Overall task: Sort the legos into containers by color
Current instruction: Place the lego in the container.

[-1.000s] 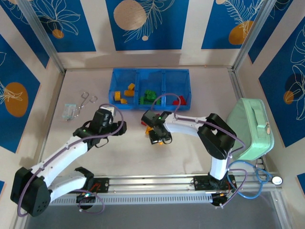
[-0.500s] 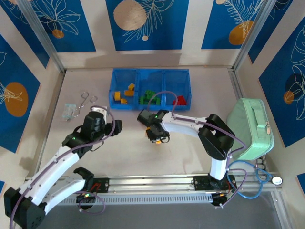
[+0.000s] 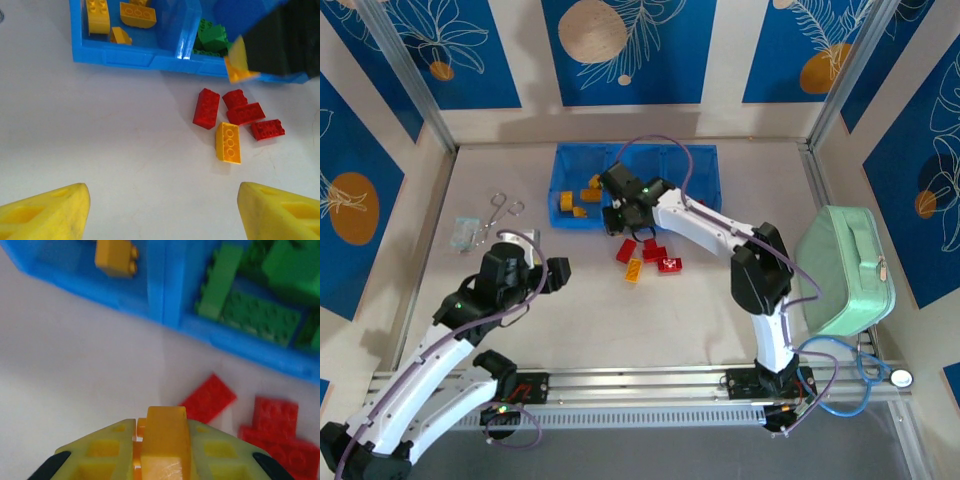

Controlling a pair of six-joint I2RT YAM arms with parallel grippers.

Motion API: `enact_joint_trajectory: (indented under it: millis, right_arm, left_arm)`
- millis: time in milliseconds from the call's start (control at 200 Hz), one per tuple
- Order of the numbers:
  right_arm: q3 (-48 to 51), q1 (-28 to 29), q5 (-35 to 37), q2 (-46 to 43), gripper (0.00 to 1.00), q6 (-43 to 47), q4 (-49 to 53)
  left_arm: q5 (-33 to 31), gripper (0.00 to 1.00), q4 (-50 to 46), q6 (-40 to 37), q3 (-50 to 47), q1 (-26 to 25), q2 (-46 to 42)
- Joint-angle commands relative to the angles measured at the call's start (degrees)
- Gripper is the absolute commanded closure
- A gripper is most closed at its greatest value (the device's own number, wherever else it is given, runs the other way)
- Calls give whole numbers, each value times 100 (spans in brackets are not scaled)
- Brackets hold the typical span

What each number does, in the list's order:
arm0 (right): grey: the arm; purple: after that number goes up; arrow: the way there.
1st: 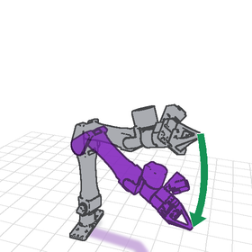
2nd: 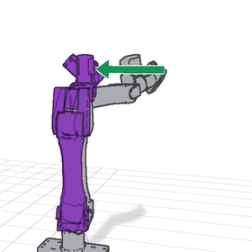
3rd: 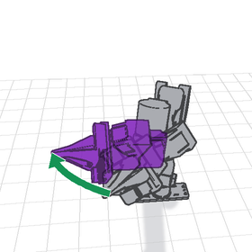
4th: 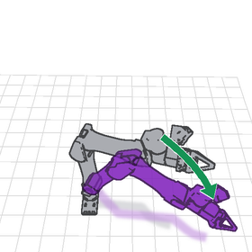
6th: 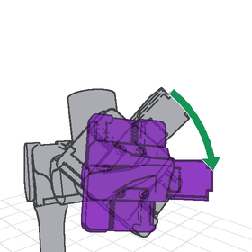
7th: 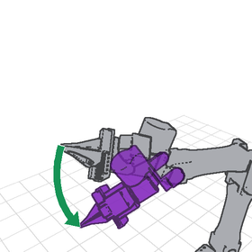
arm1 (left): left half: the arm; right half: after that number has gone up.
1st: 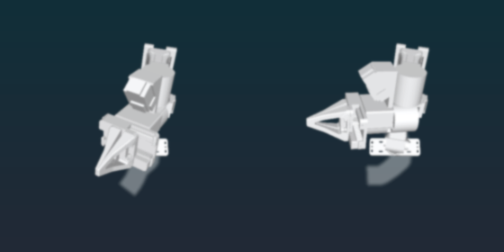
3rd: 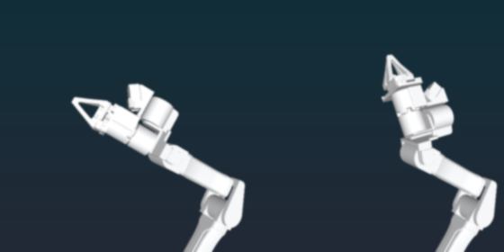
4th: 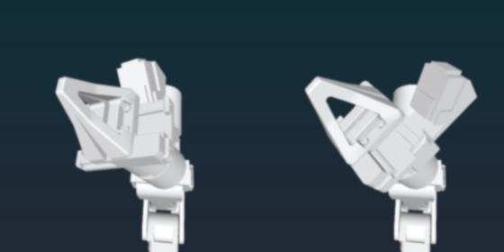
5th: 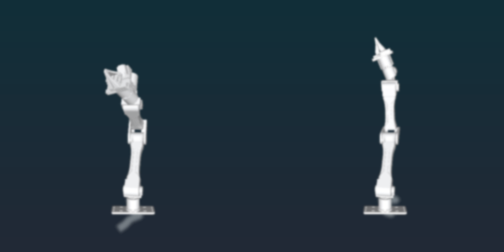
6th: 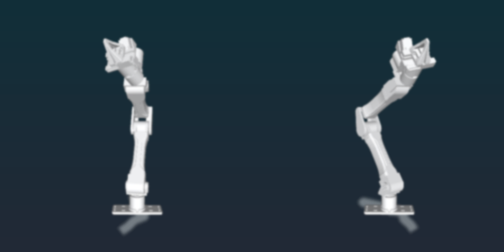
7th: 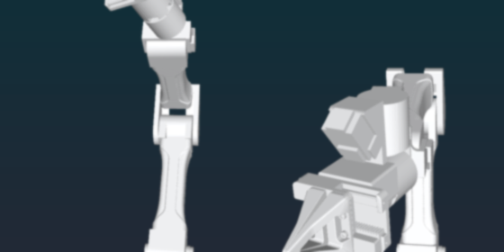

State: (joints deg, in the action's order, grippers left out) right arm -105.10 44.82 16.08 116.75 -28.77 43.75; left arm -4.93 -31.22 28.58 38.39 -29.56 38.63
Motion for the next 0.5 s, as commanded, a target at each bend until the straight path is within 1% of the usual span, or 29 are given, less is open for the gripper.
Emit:
enact_joint_trajectory:
  millis: [0,195,370,420,440,460,495]
  right_arm:
    - [-883,-41,-415,438,77,332,52]
    - [-2483,-164,-636,1470,77,333,384]
    - [-4244,-252,-711,2467,75,353,819]
    - [-4680,-284,-707,2702,70,346,920]
    - [-4827,-296,-702,2791,65,353,968]
    - [-4950,-311,-710,2856,58,361,1012]
    - [-5131,-328,-686,2922,51,364,1098]
  left_arm:
    - [131,23,-174,110,-30,-65,-221]
    - [182,23,-277,78,17,-72,-277]
    - [247,23,-408,25,46,-82,-304]
    - [355,23,-407,-11,20,-85,-283]
    - [383,23,-423,-31,15,-80,-270]
    - [402,22,-455,-51,18,-89,-250]
    - [418,22,-525,-85,40,-93,-211]
